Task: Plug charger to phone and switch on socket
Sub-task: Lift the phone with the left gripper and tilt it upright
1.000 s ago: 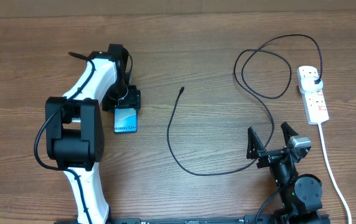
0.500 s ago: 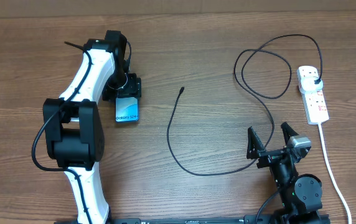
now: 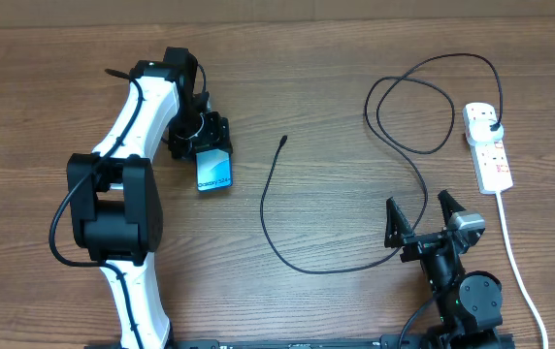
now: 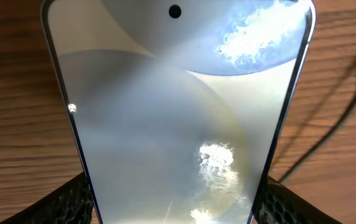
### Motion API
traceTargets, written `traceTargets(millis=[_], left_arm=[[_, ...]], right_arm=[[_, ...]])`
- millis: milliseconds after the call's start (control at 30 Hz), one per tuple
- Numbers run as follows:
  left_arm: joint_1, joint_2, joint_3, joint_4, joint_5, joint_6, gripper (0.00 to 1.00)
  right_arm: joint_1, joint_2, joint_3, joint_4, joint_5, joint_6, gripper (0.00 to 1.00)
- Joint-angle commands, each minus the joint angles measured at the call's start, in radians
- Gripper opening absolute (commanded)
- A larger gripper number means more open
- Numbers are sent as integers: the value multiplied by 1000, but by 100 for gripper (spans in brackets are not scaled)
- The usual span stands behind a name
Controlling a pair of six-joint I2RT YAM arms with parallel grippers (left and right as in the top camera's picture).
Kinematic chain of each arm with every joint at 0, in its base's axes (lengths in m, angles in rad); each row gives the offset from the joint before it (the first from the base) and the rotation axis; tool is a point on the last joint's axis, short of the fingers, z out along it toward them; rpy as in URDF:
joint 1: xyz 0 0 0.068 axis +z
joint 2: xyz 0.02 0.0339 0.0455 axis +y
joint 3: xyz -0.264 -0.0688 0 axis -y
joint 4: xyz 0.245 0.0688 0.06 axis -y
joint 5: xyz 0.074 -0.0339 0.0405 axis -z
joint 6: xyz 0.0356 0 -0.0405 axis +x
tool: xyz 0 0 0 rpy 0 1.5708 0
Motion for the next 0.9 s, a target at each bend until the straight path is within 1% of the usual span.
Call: traceTargets(millis=[0, 133, 367, 567, 867], left_arm=[[-13, 5, 31, -10, 92, -15, 63], [-13, 5, 31, -33, 142, -19, 64], [-13, 5, 31, -71, 177, -23, 64], [-13, 5, 31, -116, 192, -82, 64], [-13, 5, 31, -137, 360, -82, 63]], right_arm=[[-5, -9, -11, 4, -2, -7, 100], [-5, -9, -11, 4, -2, -7, 100], [-5, -9, -11, 3, -2, -7, 100], [-5, -9, -11, 3, -2, -8, 100], [-5, -9, -11, 3, -2, -7, 100]])
